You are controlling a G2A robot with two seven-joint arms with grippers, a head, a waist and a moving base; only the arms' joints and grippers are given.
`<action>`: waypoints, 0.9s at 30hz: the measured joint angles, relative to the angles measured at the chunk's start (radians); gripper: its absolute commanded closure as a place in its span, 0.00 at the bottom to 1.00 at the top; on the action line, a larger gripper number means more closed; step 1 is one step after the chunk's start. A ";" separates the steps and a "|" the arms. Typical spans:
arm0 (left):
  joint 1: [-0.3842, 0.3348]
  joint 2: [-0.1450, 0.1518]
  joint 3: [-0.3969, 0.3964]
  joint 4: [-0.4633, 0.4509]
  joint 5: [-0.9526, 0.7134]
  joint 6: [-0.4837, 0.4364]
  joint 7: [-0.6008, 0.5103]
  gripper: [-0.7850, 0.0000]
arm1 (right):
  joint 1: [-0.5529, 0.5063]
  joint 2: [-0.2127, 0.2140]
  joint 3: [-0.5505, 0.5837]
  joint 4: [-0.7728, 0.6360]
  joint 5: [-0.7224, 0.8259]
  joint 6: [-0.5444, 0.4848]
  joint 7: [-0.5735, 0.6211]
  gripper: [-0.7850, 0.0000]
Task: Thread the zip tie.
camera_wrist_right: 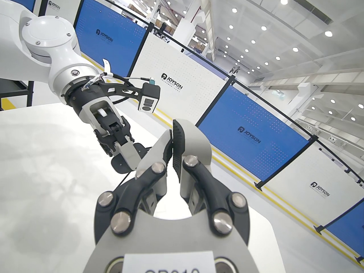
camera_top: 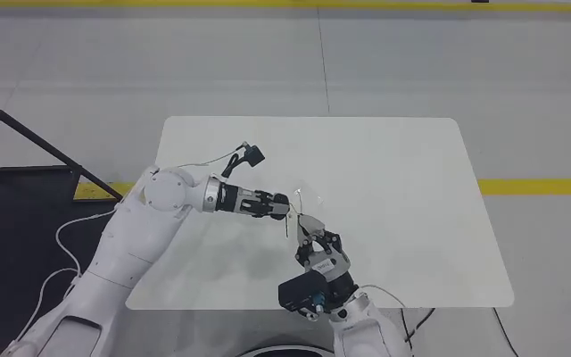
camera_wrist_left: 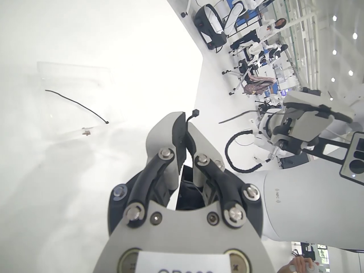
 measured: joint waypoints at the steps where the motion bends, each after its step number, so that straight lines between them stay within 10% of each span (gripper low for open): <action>1: -0.004 -0.001 0.004 0.008 -0.007 -0.002 -0.002 1.00 | 0.000 0.001 -0.001 0.000 -0.002 0.001 0.002 1.00; 27: -0.029 -0.005 0.021 0.047 -0.031 -0.012 -0.007 1.00 | 0.052 0.021 -0.046 0.024 -0.012 0.070 0.102 1.00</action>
